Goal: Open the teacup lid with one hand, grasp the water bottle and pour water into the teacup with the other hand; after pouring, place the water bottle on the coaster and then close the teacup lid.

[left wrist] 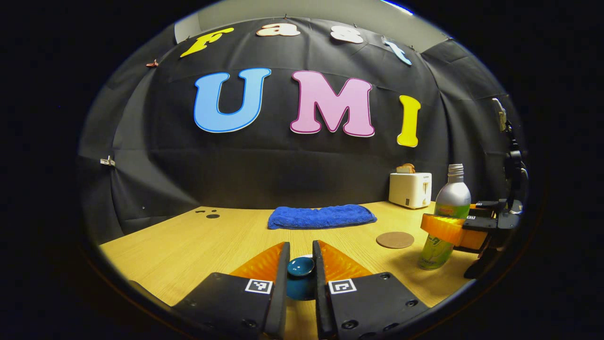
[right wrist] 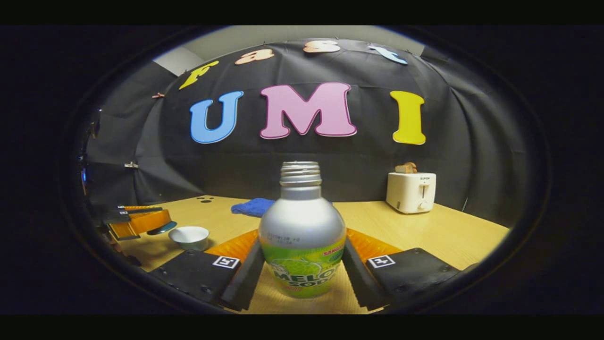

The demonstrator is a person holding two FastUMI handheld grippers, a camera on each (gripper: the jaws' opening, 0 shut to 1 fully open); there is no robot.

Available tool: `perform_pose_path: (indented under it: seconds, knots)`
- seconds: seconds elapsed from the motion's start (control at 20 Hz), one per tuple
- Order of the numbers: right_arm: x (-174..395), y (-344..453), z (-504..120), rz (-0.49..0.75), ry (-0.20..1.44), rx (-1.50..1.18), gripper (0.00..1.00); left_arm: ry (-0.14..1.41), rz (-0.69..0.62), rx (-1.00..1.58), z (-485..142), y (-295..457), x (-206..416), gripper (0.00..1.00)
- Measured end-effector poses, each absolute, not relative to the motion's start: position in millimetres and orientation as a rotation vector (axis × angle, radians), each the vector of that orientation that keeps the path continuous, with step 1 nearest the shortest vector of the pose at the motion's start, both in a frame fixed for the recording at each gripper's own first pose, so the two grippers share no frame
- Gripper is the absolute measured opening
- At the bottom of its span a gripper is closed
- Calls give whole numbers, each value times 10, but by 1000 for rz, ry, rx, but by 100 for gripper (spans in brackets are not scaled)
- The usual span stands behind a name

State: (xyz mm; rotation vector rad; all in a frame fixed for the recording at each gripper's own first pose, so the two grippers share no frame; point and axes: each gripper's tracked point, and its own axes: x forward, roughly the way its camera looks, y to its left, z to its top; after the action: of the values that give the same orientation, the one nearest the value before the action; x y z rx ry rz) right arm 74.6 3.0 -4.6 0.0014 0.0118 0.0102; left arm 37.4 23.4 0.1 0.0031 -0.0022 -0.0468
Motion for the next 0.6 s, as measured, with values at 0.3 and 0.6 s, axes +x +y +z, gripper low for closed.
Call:
perform_pose_path:
  seconds: [0.3,0.6]
  knots:
    - [741,197,-53,104,10,6,83,-2,-41,3,-1,287,328,29]
    - [770,234,-48,123,19,-18,74,-1,-32,3,-6,355,292,29]
